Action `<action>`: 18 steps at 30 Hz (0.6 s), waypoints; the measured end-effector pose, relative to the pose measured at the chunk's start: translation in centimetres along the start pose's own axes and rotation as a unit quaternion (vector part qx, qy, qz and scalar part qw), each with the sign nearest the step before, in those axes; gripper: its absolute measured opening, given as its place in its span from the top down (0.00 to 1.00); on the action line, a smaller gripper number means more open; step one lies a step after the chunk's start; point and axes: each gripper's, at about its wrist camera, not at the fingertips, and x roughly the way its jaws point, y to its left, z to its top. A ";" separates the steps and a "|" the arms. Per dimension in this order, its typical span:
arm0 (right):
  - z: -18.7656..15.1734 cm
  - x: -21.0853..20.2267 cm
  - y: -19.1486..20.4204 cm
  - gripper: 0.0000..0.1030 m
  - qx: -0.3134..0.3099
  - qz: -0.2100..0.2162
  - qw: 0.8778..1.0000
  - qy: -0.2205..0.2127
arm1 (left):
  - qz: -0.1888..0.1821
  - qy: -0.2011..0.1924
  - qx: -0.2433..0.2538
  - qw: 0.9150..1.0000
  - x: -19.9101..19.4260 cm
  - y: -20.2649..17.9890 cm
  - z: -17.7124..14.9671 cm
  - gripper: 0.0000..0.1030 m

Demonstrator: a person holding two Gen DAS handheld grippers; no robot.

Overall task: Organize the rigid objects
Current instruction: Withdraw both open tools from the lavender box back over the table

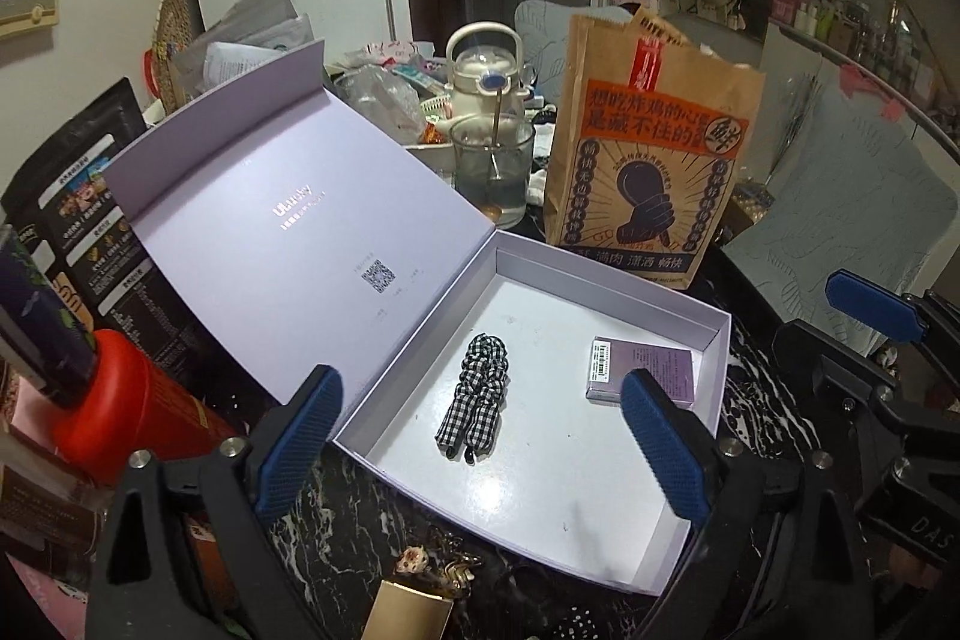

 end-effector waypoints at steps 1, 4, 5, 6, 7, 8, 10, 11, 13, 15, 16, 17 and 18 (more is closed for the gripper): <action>0.0 -0.4 0.2 0.40 -0.002 0.000 1.000 -0.004 | 0.000 -0.006 0.001 1.000 -0.6 0.1 -0.1 0.00; 0.0 -1.5 0.5 0.37 -0.009 -0.006 1.000 -0.012 | 0.001 -0.024 0.003 1.000 -2.4 0.1 -0.3 0.00; 0.0 -1.9 0.7 0.34 -0.011 -0.007 1.000 -0.015 | 0.001 -0.029 0.003 1.000 -3.0 0.2 -0.3 0.00; 0.0 -2.3 0.7 0.31 -0.012 -0.009 1.000 -0.019 | 0.001 -0.034 0.003 0.999 -3.5 0.2 -0.4 0.00; 0.0 -2.7 0.8 0.30 -0.013 -0.009 1.000 -0.023 | 0.001 -0.038 0.004 0.999 -4.1 0.2 -0.5 0.00; 0.0 -3.2 0.9 0.28 -0.013 -0.009 0.999 -0.028 | 0.000 -0.042 0.005 0.999 -4.5 0.2 -0.6 0.00; 0.0 -4.0 0.9 0.25 -0.015 -0.009 0.999 -0.034 | 0.001 -0.050 0.007 0.999 -5.5 0.1 -0.8 0.00; -0.1 -4.3 1.1 0.21 -0.017 -0.011 0.999 -0.038 | 0.001 -0.053 0.008 0.999 -5.9 0.2 -0.9 0.00; -0.2 -5.1 1.3 0.18 -0.021 -0.013 0.999 -0.046 | 0.001 -0.060 0.009 0.998 -6.7 0.2 -1.3 0.00; -0.4 -5.8 1.5 0.14 -0.024 -0.013 0.998 -0.051 | -0.001 -0.064 0.012 0.998 -7.5 0.1 -1.7 0.00; -0.6 -6.2 1.6 0.14 -0.024 -0.013 0.998 -0.053 | -0.002 -0.064 0.014 0.998 -7.8 0.1 -2.0 0.00; -0.8 -6.4 1.7 0.13 -0.024 -0.012 0.998 -0.054 | -0.003 -0.063 0.014 0.998 -8.0 0.0 -2.2 0.00; -0.9 -6.7 1.8 0.13 -0.023 -0.011 0.998 -0.054 | -0.006 -0.063 0.013 0.998 -8.3 0.1 -2.5 0.00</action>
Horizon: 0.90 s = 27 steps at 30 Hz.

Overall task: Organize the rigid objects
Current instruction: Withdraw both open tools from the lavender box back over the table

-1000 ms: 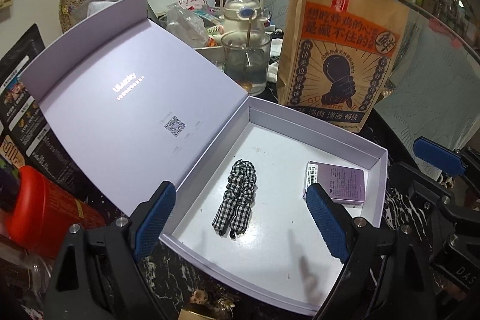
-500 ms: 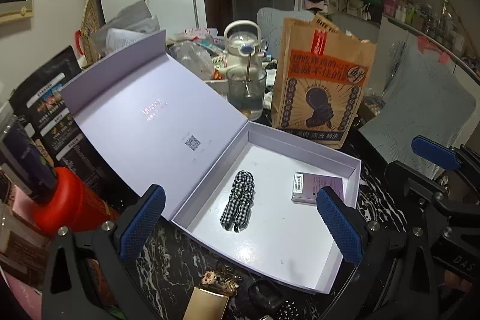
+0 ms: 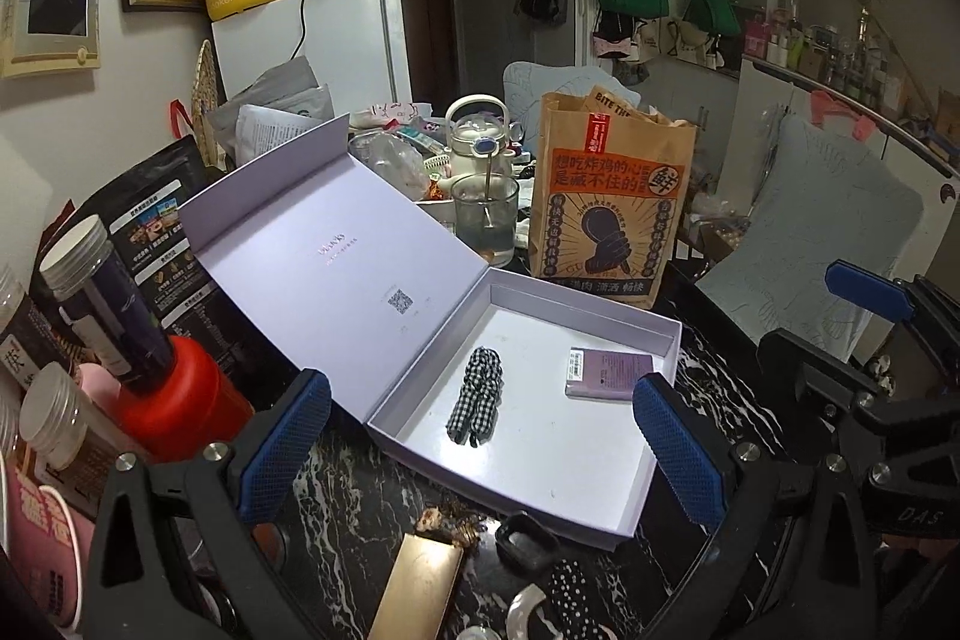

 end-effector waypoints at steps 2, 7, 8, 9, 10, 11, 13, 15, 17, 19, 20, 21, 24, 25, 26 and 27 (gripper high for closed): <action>-0.3 -0.6 0.2 0.11 0.001 0.000 1.000 0.000 | -0.006 -0.002 -0.002 1.000 -0.6 0.1 -0.6 0.00; -1.3 -2.0 0.9 0.07 0.003 -0.003 1.000 -0.005 | 0.001 -0.011 -0.005 1.000 -2.0 0.3 -2.1 0.00; -1.5 -2.2 1.0 0.06 0.003 -0.002 1.000 -0.005 | 0.003 -0.013 -0.004 1.000 -2.2 0.3 -2.4 0.00; -1.7 -2.3 1.1 0.04 0.003 -0.002 1.000 -0.003 | 0.006 -0.014 -0.004 1.000 -2.5 0.4 -2.7 0.00; -2.0 -2.6 1.2 0.04 0.004 -0.002 1.000 -0.002 | 0.009 -0.015 -0.003 1.000 -2.7 0.4 -3.0 0.00; -2.3 -2.7 1.3 0.04 0.005 -0.001 1.000 -0.002 | 0.011 -0.014 -0.002 1.000 -2.9 0.5 -3.3 0.00; -2.9 -3.2 1.7 0.04 0.004 0.000 1.000 -0.001 | 0.012 -0.013 -0.004 1.000 -3.2 0.7 -3.9 0.00; -3.4 -3.5 2.0 0.04 0.002 -0.001 1.000 -0.001 | 0.010 -0.008 -0.010 1.000 -3.4 1.0 -4.6 0.00; -3.9 -3.8 2.3 0.04 0.001 0.000 1.000 0.000 | 0.006 -0.005 -0.016 1.000 -3.7 1.4 -5.3 0.00; -4.4 -4.1 2.6 0.04 0.000 0.003 1.000 0.002 | 0.007 -0.002 -0.023 1.000 -3.8 1.8 -6.0 0.00; -4.7 -4.2 2.8 0.04 0.000 0.005 1.000 0.003 | 0.008 0.000 -0.026 1.000 -3.9 2.0 -6.4 0.00; -5.0 -4.2 3.0 0.04 0.000 0.007 1.000 0.005 | 0.008 0.001 -0.028 1.000 -4.0 2.1 -6.8 0.00; -5.9 -4.4 3.6 0.04 -0.001 0.013 1.000 0.008 | 0.012 0.001 -0.024 1.000 -4.5 2.3 -7.8 0.00; -6.3 -4.5 3.8 0.04 -0.001 0.014 1.000 0.009 | 0.015 0.000 -0.022 1.000 -4.6 2.3 -8.1 0.00; -6.6 -4.5 4.0 0.04 -0.002 0.014 1.000 0.011 | 0.016 0.001 -0.021 1.000 -4.7 2.4 -8.6 0.00; -6.9 -4.5 4.3 0.04 -0.003 0.015 1.000 0.013 | 0.015 0.002 -0.021 1.000 -4.8 2.5 -8.9 0.00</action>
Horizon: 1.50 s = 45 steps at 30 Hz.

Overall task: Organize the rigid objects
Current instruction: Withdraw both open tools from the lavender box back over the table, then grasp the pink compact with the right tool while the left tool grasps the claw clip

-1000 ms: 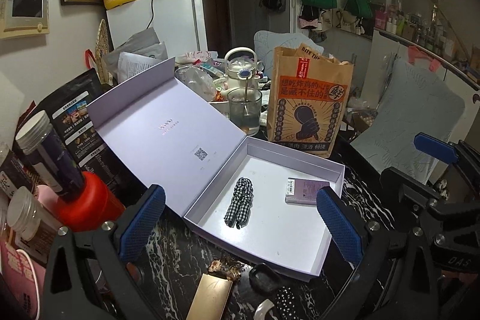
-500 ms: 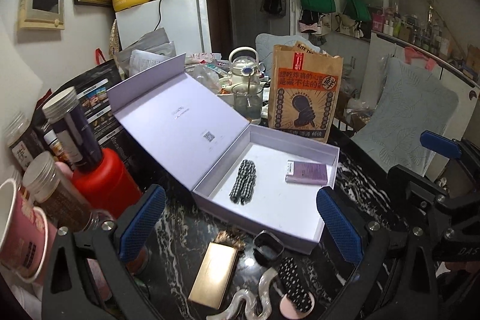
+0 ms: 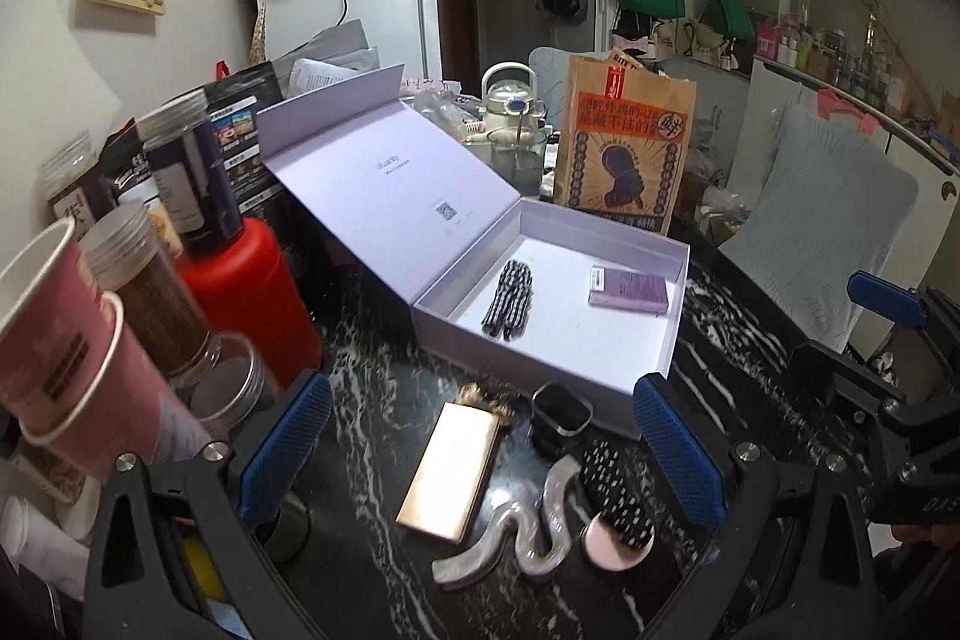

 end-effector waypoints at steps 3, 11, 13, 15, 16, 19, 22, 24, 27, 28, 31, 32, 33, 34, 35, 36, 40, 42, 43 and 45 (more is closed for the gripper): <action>-1.0 0.2 0.8 0.04 -0.006 0.007 1.000 0.008 | -0.002 0.008 0.002 1.000 0.2 0.3 -0.9 0.00; -3.4 1.0 2.0 0.04 0.018 0.058 0.998 0.021 | -0.030 0.028 -0.003 0.999 0.7 1.2 -3.4 0.00; -3.9 1.2 2.3 0.04 0.014 0.057 0.998 0.023 | -0.041 0.036 -0.011 0.998 0.9 1.6 -4.1 0.00; -4.5 1.6 2.6 0.04 0.012 0.061 0.998 0.029 | -0.041 0.042 -0.014 0.998 1.2 1.8 -4.7 0.00; -4.8 1.8 2.7 0.04 0.010 0.065 0.997 0.034 | -0.040 0.045 -0.015 0.998 1.3 1.8 -5.0 0.00; -5.8 2.7 2.7 0.04 0.009 0.069 0.996 0.051 | -0.045 0.055 -0.019 0.997 1.9 2.0 -5.7 0.00; -6.9 3.6 2.7 0.04 0.012 0.071 0.995 0.071 | -0.055 0.068 -0.025 0.996 2.8 2.1 -6.4 0.00; -7.6 4.3 2.6 0.04 0.014 0.073 0.994 0.085 | -0.060 0.075 -0.027 0.995 3.3 2.1 -6.8 0.00; -8.7 5.2 2.5 0.04 0.016 0.079 0.991 0.103 | -0.066 0.084 -0.027 0.994 4.1 2.0 -7.4 0.00; -8.9 5.5 2.5 0.04 0.015 0.079 0.991 0.108 | -0.068 0.088 -0.026 0.994 4.4 1.9 -7.6 0.00; -9.7 6.2 2.7 0.04 0.010 0.080 0.989 0.121 | -0.073 0.098 -0.024 0.992 5.2 1.6 -8.3 0.00; -10.0 6.4 2.7 0.04 0.006 0.081 0.989 0.125 | -0.074 0.101 -0.023 0.992 5.4 1.5 -8.4 0.00; -10.1 6.6 2.8 0.04 0.004 0.082 0.988 0.129 | -0.074 0.104 -0.022 0.992 5.7 1.4 -8.6 0.00; -10.3 6.8 2.9 0.04 0.002 0.082 0.988 0.132 | -0.074 0.106 -0.021 0.991 5.9 1.4 -8.8 0.00; -10.5 6.9 2.9 0.04 0.000 0.084 0.987 0.135 | -0.074 0.108 -0.020 0.991 6.0 1.3 -8.9 0.00; -10.7 7.1 3.0 0.04 -0.001 0.086 0.987 0.138 | -0.076 0.110 -0.020 0.991 6.2 1.2 -9.0 0.00; -11.2 7.7 3.2 0.04 -0.007 0.096 0.985 0.145 | -0.079 0.119 -0.017 0.990 7.0 0.8 -9.4 0.00; -11.4 8.0 3.4 0.06 -0.011 0.102 0.983 0.150 | -0.075 0.123 -0.011 0.990 7.4 0.6 -9.5 0.00; -11.5 8.2 3.5 0.07 -0.013 0.103 0.983 0.152 | -0.072 0.125 -0.008 0.990 7.7 0.5 -9.6 0.00; -11.7 8.4 3.7 0.12 -0.018 0.108 0.982 0.157 | -0.067 0.129 -0.003 0.989 8.1 0.4 -9.7 0.00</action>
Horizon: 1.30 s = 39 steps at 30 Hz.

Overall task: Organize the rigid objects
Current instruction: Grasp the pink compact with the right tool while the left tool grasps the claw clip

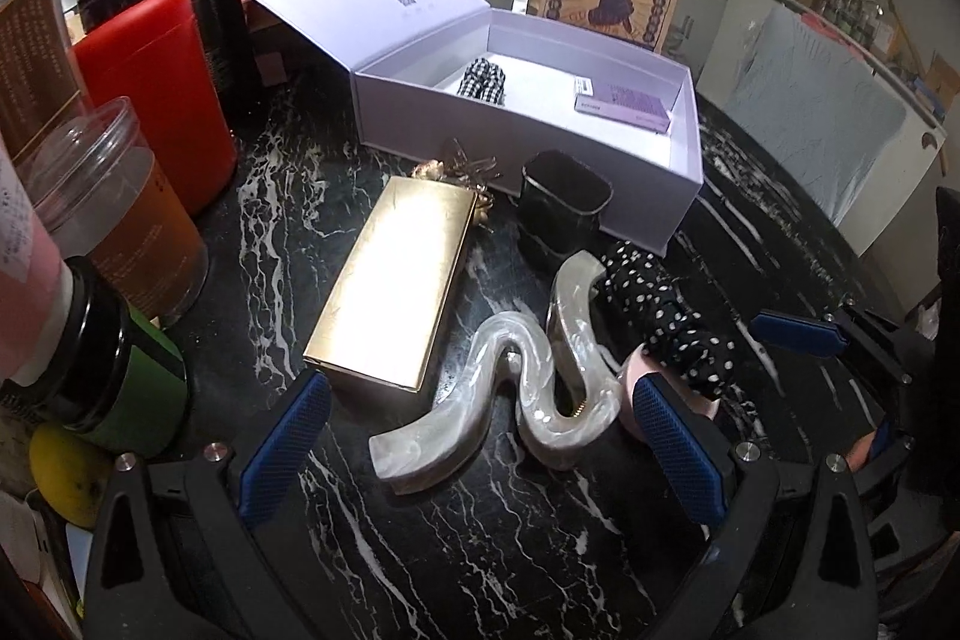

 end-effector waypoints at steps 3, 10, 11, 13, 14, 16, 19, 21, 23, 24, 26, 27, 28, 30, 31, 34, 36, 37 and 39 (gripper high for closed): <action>-0.1 0.5 -0.1 0.22 0.000 0.009 1.000 0.007 | -0.006 0.006 -0.001 1.000 0.5 0.0 0.1 0.00; 0.0 1.5 0.0 0.29 0.004 0.027 0.999 0.020 | 0.001 0.018 0.002 1.000 1.4 0.1 0.0 0.00; 0.0 1.6 0.1 0.29 0.003 0.028 0.999 0.021 | 0.001 0.020 0.002 1.000 1.6 0.2 0.0 0.00; 0.1 1.8 0.3 0.29 -0.003 0.029 0.999 0.022 | 0.001 0.026 0.002 1.000 2.0 0.3 0.0 0.00; 0.2 1.9 0.5 0.29 -0.008 0.027 0.999 0.022 | 0.001 0.029 0.003 1.000 2.2 0.3 -0.1 0.00; 0.2 2.1 0.8 0.30 -0.017 0.022 0.999 0.022 | -0.004 0.031 0.002 1.000 2.5 0.3 -0.1 0.00; 0.3 2.1 1.1 0.40 -0.026 0.015 0.999 0.021 | -0.012 0.035 -0.003 0.999 2.9 0.3 -0.3 0.00; 0.3 2.1 1.3 0.50 -0.033 0.016 0.999 0.021 | -0.017 0.037 -0.005 0.999 3.1 0.3 -0.4 0.01; 0.2 2.0 1.4 0.50 -0.035 0.015 0.999 0.019 | -0.018 0.035 -0.005 0.999 3.1 0.3 -0.5 0.03; 0.1 1.9 1.3 0.50 -0.035 0.016 0.999 0.018 | -0.016 0.034 -0.004 0.999 3.1 0.3 -0.5 0.05; -0.1 1.8 1.2 0.50 -0.034 0.015 0.999 0.018 | -0.012 0.033 -0.005 0.999 3.2 0.4 -0.7 0.14; -0.2 1.7 1.1 0.50 -0.033 0.015 0.999 0.018 | -0.009 0.028 -0.003 1.000 3.1 0.4 -0.7 0.14; -0.3 1.6 1.1 0.50 -0.031 0.015 0.999 0.018 | -0.007 0.026 -0.001 1.000 3.1 0.4 -0.8 0.14; -0.5 1.4 1.0 0.50 -0.030 0.014 0.999 0.019 | -0.009 0.024 0.000 1.000 3.0 0.3 -0.9 0.14; -0.6 1.2 0.9 0.50 -0.029 0.013 0.999 0.020 | -0.008 0.024 0.002 1.000 3.0 0.2 -1.0 0.14; -1.0 0.8 0.6 0.50 -0.025 0.010 0.999 0.022 | -0.002 0.023 0.013 1.000 2.8 -0.1 -1.2 0.14; -1.2 0.6 0.2 0.50 -0.019 0.012 0.999 0.023 | 0.000 0.024 0.018 1.000 2.5 -0.3 -1.4 0.14; -1.4 0.4 0.0 0.50 -0.016 0.013 1.000 0.023 | -0.001 0.025 0.019 1.000 2.3 -0.3 -1.6 0.14; -1.6 0.0 -0.3 0.50 -0.011 0.013 1.000 0.021 | -0.005 0.025 0.018 1.000 1.9 -0.3 -1.8 0.14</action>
